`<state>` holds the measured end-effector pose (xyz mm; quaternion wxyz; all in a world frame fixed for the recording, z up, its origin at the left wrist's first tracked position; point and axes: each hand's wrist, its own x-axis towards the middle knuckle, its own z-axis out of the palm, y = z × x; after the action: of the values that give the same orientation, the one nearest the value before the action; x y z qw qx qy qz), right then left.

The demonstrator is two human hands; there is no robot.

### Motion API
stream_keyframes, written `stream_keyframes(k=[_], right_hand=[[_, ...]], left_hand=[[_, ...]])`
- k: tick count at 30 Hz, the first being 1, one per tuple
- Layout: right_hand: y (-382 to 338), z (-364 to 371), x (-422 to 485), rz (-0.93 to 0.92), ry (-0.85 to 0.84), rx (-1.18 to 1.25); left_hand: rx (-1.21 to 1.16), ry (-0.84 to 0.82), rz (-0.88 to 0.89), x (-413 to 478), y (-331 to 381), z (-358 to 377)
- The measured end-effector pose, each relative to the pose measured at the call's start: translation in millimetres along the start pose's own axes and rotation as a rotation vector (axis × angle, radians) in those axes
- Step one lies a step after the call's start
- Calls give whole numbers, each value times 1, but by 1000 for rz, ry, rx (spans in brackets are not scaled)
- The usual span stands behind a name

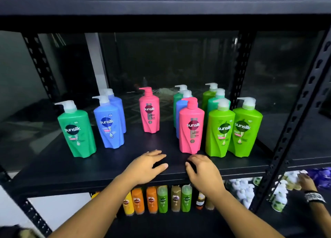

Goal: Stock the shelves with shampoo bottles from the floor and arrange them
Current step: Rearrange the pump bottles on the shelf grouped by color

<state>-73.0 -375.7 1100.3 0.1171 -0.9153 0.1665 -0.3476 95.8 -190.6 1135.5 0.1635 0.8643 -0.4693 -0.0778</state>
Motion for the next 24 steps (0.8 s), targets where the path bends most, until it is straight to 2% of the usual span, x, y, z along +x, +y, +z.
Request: stream_keyframes(k=[5,9,13,18,24], right_hand=[[-2,11,-3,15,40,-64],[1,18,-10,-15,13,-182],[-3,21,-13,31,24,-221],[-12,24,-17,130,4,-218],[-13,22,-17,157,-20,-214]], left_hand=[[-23,-59,-36,3,-16,-10],[-35,-51,-40,1,-15,-9],[-1,-5,-9,2,-16,-10],[-17,12,-3,-1,-16,-12],[-23,35,-17,-6,-12,-15]])
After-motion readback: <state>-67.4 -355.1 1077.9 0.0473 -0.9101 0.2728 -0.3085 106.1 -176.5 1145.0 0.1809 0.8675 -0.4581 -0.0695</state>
